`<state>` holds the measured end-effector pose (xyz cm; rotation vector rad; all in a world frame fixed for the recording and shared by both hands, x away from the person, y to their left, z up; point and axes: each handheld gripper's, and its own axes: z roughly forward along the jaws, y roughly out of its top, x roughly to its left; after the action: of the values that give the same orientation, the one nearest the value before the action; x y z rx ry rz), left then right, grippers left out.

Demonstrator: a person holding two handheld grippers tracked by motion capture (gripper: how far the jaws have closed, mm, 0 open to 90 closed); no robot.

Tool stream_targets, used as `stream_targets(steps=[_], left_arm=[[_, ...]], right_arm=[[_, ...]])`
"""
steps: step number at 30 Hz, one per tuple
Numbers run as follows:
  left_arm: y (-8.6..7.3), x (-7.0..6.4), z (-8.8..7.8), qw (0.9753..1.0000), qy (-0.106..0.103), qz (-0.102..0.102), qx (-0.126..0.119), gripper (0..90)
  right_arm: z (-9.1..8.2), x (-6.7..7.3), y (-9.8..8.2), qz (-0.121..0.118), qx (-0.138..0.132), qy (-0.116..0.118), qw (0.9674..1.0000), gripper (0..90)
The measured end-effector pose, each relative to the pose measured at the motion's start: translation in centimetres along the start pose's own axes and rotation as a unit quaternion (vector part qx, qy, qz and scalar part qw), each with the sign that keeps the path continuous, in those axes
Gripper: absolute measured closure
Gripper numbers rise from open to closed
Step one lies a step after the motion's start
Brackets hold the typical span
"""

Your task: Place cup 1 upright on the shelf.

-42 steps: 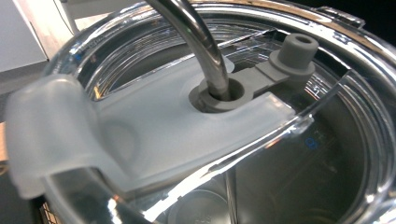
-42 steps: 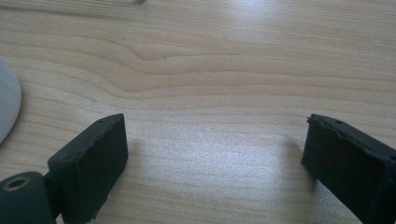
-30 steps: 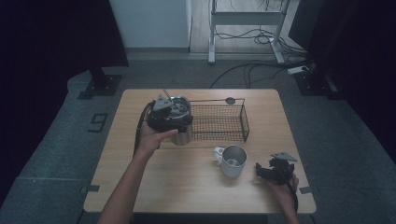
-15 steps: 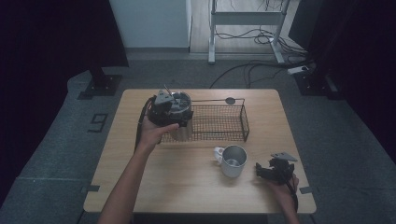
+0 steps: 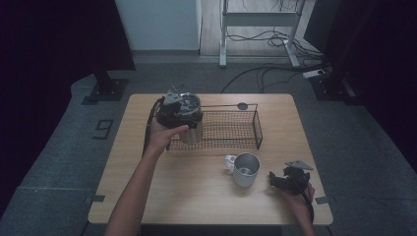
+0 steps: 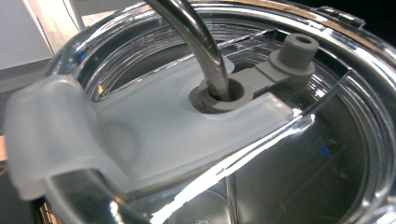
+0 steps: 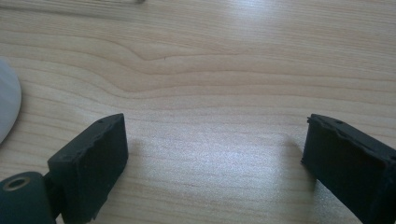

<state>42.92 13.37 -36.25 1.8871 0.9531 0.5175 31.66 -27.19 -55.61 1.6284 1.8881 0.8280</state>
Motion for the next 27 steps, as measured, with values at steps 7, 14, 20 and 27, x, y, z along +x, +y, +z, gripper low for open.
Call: stream_targets(steps=[7, 14, 20, 27], left_arm=[[0.5, 0.2, 0.5, 1.0000, 0.007, 0.001, 0.000, 4.1], [0.7, 0.3, 1.1, 0.9999, 0.013, 0.007, 0.003, 4.2], [0.8, 0.6, 1.8, 0.9998, 0.015, 0.008, 0.007, 4.2], [0.7, 1.1, 2.5, 0.9998, 0.017, 0.003, 0.006, 4.2]], right_arm=[[0.0, 0.0, 0.0, 0.000, 0.000, 0.000, 1.0000, 6.5], [0.0, 0.0, 0.0, 0.000, 0.000, 0.000, 1.0000, 6.5], [0.0, 0.0, 0.0, 0.000, 0.000, 0.000, 1.0000, 6.5], [0.0, 0.0, 0.0, 0.000, 0.000, 0.000, 1.0000, 6.5]])
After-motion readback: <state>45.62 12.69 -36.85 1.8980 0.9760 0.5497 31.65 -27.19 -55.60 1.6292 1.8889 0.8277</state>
